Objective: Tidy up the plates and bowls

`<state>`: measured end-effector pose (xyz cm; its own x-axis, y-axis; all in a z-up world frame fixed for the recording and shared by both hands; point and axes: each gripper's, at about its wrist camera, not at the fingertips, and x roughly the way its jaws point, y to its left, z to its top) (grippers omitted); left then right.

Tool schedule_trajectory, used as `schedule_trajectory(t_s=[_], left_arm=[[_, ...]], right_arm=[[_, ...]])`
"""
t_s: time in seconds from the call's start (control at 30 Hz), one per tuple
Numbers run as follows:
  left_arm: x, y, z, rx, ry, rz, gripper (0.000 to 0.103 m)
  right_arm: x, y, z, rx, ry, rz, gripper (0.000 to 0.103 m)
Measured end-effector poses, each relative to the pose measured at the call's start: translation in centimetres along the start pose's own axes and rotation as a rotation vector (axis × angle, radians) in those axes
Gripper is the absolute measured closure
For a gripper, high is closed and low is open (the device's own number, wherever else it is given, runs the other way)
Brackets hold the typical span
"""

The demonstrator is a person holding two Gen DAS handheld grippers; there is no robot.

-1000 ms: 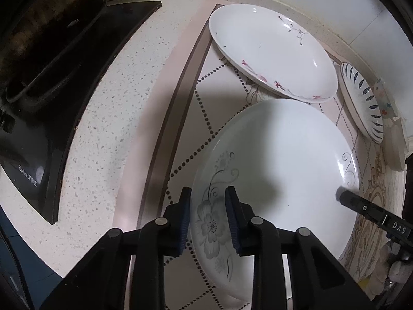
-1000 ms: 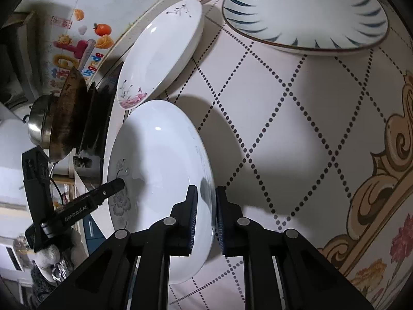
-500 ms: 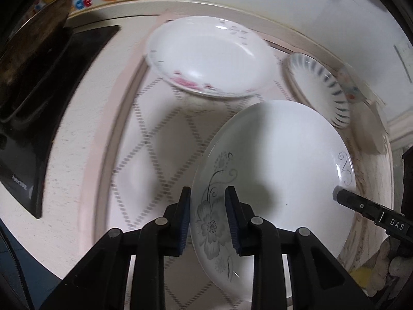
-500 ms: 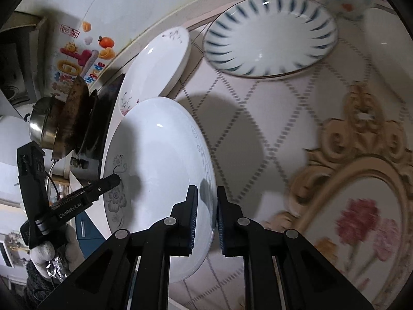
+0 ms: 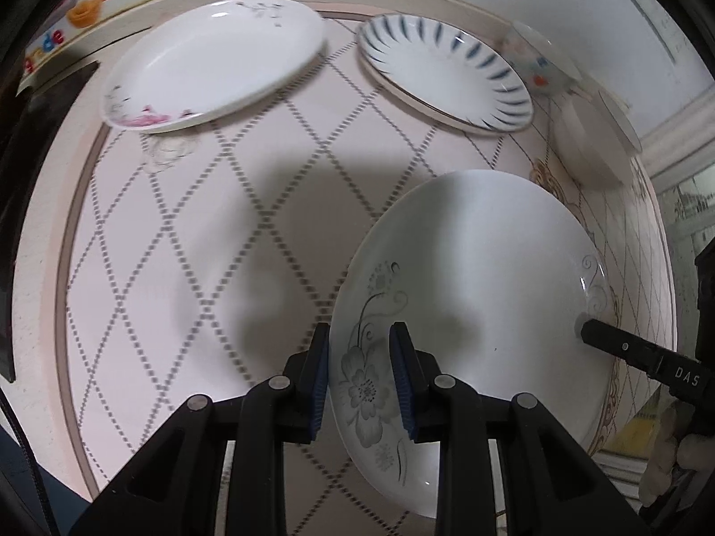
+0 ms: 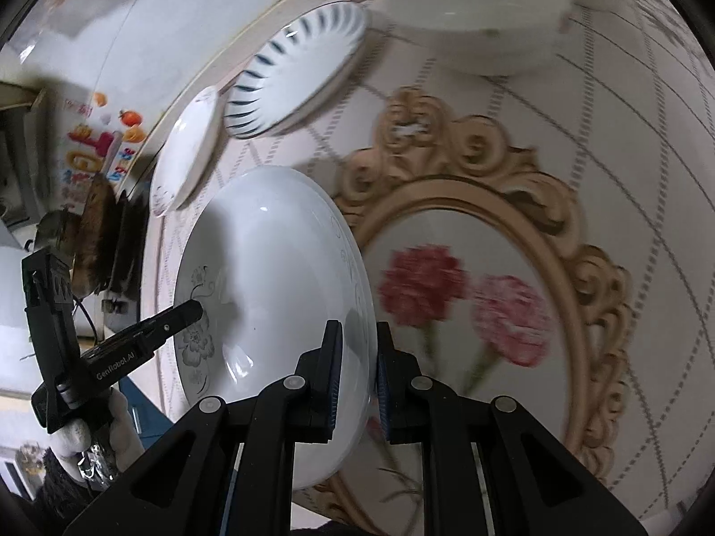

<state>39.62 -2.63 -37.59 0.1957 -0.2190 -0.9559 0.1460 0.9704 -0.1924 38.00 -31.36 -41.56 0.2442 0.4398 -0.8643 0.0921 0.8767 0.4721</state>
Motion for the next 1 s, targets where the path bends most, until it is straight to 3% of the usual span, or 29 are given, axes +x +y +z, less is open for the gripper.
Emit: schedule_trajectory(t_s=[0.33, 0.57, 0.67, 0.77, 0.87, 0.93, 1.0], left_arm=[[1.4, -3.2, 1.0, 0.052, 0.004, 0.036, 0.080], [1.6, -4.4, 0.9, 0.094, 0.001, 0.094, 0.080], [1.7, -4.7, 1.3, 0.089, 0.017, 0.086, 0.080], [-0.1, -4.5, 2.2, 0.051, -0.006, 0.058, 0.079], [-4.3, -2.7, 3.7, -0.029, -0.091, 0.019, 0.078], [-6.7, -0.3, 5.6, -0.117, -0.143, 0.000, 0.067], [-7.6, 2.8, 7.5, -0.192, -0.186, -0.005, 0.049]], right_arm=[[-0.6, -3.1, 0.1, 0.044, -0.016, 0.006, 0.087], [-0.7, -3.3, 0.5, 0.039, -0.005, 0.010, 0.087], [-0.6, -3.2, 0.6, 0.053, 0.016, 0.019, 0.087], [-1.9, -3.4, 1.0, 0.096, 0.030, 0.021, 0.085], [-5.0, -2.4, 2.1, 0.107, -0.004, 0.023, 0.083], [-7.3, -0.5, 3.6, 0.079, -0.051, 0.088, 0.076], [-8.4, 3.3, 6.3, 0.009, -0.082, 0.129, 0.049]])
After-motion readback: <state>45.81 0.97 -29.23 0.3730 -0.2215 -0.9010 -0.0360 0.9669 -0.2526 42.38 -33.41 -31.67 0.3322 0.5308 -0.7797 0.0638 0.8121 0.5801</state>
